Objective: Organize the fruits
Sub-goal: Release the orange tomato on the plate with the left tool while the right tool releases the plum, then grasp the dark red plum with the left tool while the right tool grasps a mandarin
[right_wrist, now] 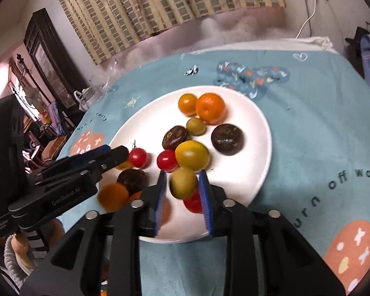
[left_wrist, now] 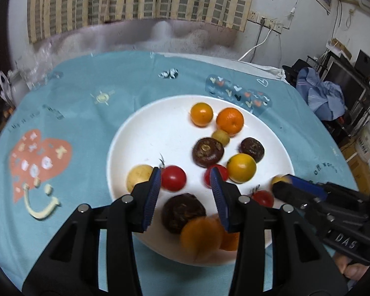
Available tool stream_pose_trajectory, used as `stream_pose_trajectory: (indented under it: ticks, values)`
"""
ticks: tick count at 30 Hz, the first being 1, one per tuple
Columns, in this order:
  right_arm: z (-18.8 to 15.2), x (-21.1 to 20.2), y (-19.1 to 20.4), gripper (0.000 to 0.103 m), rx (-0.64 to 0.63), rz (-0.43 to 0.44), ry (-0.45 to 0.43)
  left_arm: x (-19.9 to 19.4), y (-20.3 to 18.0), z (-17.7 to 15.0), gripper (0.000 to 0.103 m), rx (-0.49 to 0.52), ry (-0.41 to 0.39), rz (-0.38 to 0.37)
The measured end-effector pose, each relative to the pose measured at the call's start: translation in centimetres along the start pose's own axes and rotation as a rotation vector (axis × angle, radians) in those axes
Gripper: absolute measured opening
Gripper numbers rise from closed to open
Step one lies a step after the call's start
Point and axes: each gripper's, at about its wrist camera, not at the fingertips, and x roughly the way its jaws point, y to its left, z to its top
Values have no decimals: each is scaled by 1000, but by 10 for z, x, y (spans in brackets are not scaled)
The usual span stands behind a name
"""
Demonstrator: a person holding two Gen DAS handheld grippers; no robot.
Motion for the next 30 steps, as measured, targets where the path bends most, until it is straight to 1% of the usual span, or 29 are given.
stream_pose_trajectory:
  ticks: [1, 2, 3, 4, 7, 10, 13, 15, 17, 19, 20, 22, 25, 28, 30]
  values:
    - [0, -1, 0, 38, 3, 2, -2, 1, 1, -1, 55, 0, 8, -5]
    - [0, -4, 0, 55, 7, 4, -11, 0, 1, -2, 63, 1, 4, 2]
    - [-1, -10, 1, 63, 11, 0, -37, -4, 3, -4, 68, 2, -10, 19]
    - [-1, -15, 2, 63, 8, 2, -56, -8, 3, -5, 68, 5, -20, 29]
    - [-4, -25, 7, 63, 4, 23, -71, -23, 8, -11, 69, -3, -40, 37]
    - [-10, -37, 15, 63, -4, 40, -82, -44, 18, -26, 72, -19, -59, 47]
    - [-33, -55, 20, 63, -13, 76, -94, -65, 26, -51, 74, -25, -68, 60]
    - [-53, -67, 22, 63, -6, 114, -97, -74, 29, -73, 76, -27, -62, 53]
    - [-71, -73, 29, 64, -26, 147, -81, -76, 29, -94, 76, -16, -25, 51]
    - [-96, -77, 42, 64, -91, 170, -51, -78, 27, -112, 76, 1, 4, 55]
    - [-102, -77, 46, 64, -108, 169, -37, -78, 26, -116, 76, 5, 8, 58]
    - [-119, -74, 55, 64, -166, 172, 17, -82, 24, -124, 76, 11, 12, 44]
    - [-135, -68, 70, 64, -251, 168, 62, -82, 22, -134, 76, 12, 36, 14]
    - [-142, -60, 80, 64, -297, 154, 87, -81, 19, -137, 77, 23, 44, -6]
    - [-145, -55, 83, 64, -308, 141, 103, -80, 17, -138, 77, 30, 43, -3]
